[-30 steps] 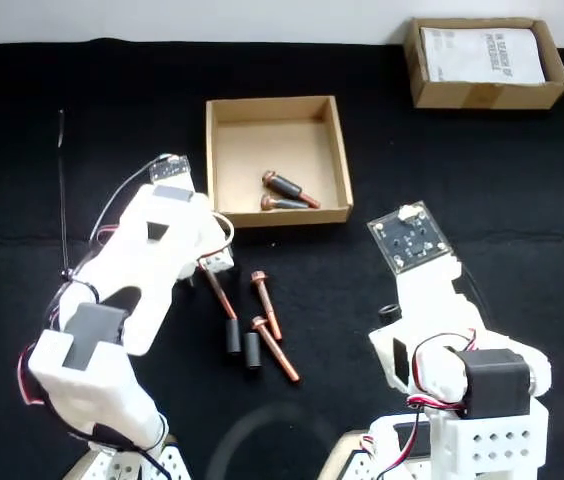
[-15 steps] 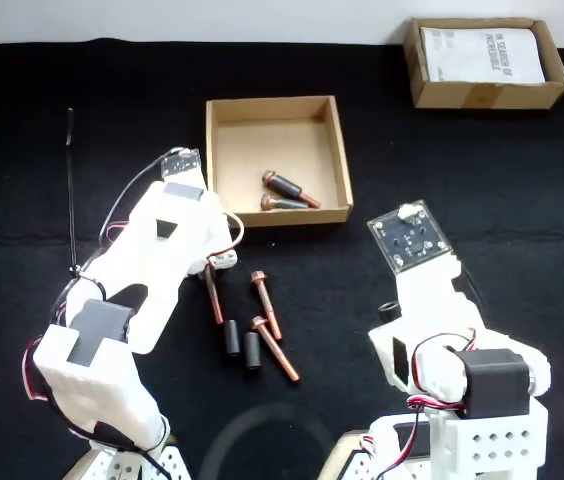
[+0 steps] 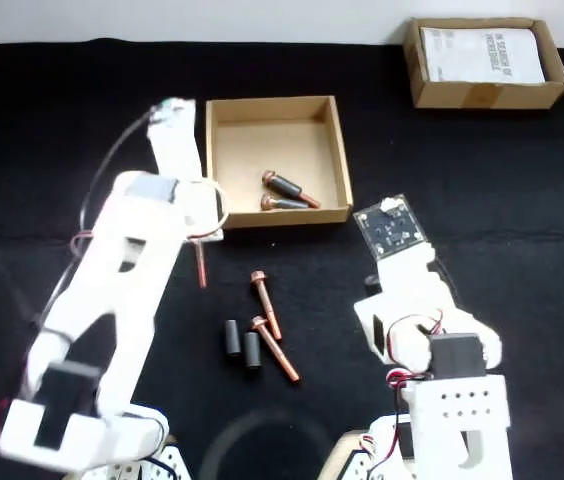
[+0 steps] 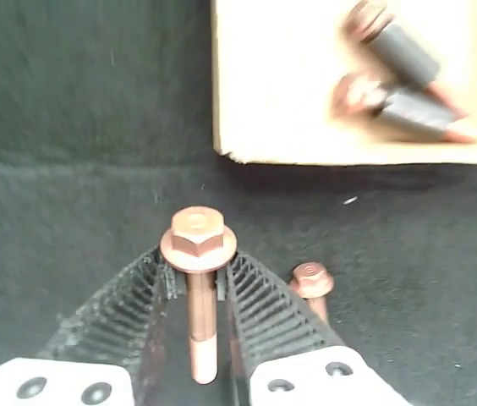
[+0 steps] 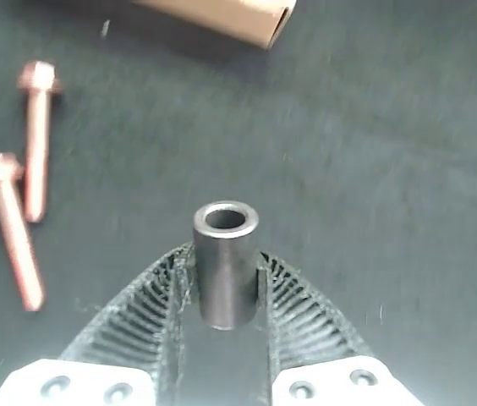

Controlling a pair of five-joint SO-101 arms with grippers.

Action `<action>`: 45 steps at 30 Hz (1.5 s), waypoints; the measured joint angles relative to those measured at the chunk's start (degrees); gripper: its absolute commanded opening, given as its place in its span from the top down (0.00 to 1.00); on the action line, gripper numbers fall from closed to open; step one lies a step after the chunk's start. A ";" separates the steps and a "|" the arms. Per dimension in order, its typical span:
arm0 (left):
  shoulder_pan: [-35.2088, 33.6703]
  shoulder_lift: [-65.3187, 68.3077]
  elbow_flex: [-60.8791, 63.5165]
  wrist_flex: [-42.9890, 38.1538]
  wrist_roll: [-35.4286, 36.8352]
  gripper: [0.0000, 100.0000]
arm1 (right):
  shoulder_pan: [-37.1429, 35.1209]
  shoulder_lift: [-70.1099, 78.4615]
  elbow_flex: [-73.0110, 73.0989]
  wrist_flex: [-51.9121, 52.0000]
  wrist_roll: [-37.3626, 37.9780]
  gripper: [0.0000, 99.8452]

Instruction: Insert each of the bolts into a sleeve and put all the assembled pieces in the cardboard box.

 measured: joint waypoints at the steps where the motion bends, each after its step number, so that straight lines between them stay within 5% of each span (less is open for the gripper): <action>1: 0.00 -2.37 0.97 -0.88 -0.79 0.99 | -0.53 0.00 1.32 -2.99 -1.49 0.99; 14: 2.73 -34.73 22.86 -17.23 -4.66 0.99 | -16.35 0.00 11.60 -29.80 -23.91 0.99; 21: 10.90 -42.73 25.23 -18.37 -4.66 0.99 | -21.80 0.09 17.67 -40.09 -25.05 0.99; 30: 13.36 -48.70 25.23 -29.89 -4.66 0.99 | -23.30 0.09 18.02 -40.79 -25.05 0.99; 45: 23.38 -50.99 26.20 -31.12 -4.66 0.99 | -23.30 0.09 18.02 -40.79 -25.05 0.99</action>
